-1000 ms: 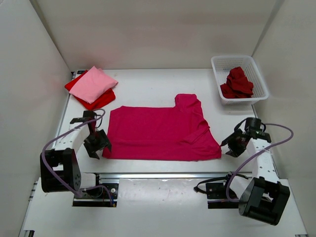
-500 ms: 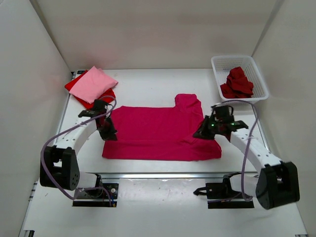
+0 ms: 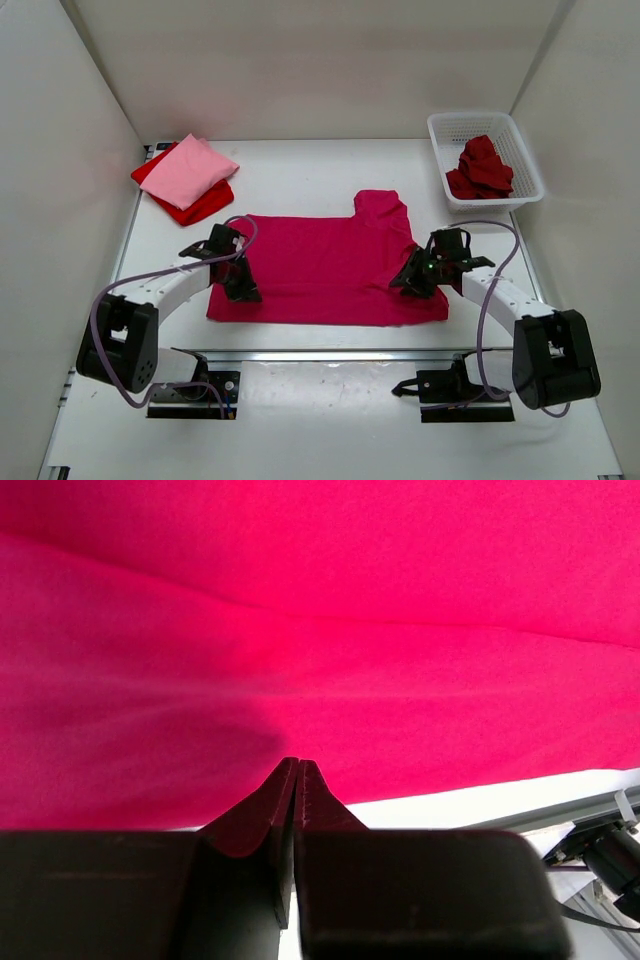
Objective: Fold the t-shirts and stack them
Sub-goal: Fold the flattened T-shirt at the center of the board.
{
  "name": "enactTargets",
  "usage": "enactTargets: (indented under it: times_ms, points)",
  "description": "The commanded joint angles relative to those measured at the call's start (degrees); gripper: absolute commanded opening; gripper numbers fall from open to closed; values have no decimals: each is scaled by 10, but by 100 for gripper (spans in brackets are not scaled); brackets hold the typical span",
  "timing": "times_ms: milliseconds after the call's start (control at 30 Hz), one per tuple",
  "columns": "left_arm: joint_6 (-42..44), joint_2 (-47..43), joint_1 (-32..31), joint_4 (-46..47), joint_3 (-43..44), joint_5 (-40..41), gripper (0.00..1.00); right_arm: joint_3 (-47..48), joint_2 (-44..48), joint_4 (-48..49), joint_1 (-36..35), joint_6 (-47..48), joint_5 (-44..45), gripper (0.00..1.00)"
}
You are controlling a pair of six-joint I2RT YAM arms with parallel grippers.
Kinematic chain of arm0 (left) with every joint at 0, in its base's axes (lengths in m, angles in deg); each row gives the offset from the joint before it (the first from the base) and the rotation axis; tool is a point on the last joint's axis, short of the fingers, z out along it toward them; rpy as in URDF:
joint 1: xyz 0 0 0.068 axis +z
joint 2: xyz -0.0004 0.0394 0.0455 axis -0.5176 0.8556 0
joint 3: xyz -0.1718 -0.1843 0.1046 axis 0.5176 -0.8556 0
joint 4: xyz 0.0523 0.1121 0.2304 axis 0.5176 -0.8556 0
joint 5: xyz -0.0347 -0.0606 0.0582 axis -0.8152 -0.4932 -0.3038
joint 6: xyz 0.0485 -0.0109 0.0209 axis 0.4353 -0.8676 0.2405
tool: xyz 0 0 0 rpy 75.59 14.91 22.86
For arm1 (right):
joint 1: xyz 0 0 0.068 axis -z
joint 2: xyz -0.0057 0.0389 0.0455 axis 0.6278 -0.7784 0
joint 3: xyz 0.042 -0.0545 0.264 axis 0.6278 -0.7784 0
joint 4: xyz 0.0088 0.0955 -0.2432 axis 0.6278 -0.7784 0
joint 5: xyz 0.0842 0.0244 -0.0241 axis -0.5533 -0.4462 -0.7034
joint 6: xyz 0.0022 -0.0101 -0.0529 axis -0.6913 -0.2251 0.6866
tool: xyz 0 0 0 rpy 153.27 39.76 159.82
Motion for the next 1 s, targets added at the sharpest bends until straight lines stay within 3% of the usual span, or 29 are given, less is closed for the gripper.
enactTargets:
  times_ms: [0, 133, 300, 567, 733, 967]
  points:
    - [4, -32, 13, 20, -12, -10, 14, 1, -18, 31, 9, 17, -8, 37]
    - [8, -49, 15, 16, -34, -11, 14, 8, -44, 57, -11, 10, -15, 36]
    - [-1, -52, 5, 24, -51, -20, 15, 2, -63, 77, -9, -10, -12, 24]
    - [22, -45, 37, 24, -90, -2, 14, 15, -88, 99, 7, 7, -9, 21]
    - [22, -50, 36, 20, -92, 5, 13, 48, -106, 93, 1, 16, -8, 12]
    - [22, -51, 38, 16, -87, 4, 14, 80, -134, 96, -16, 21, -10, 8]
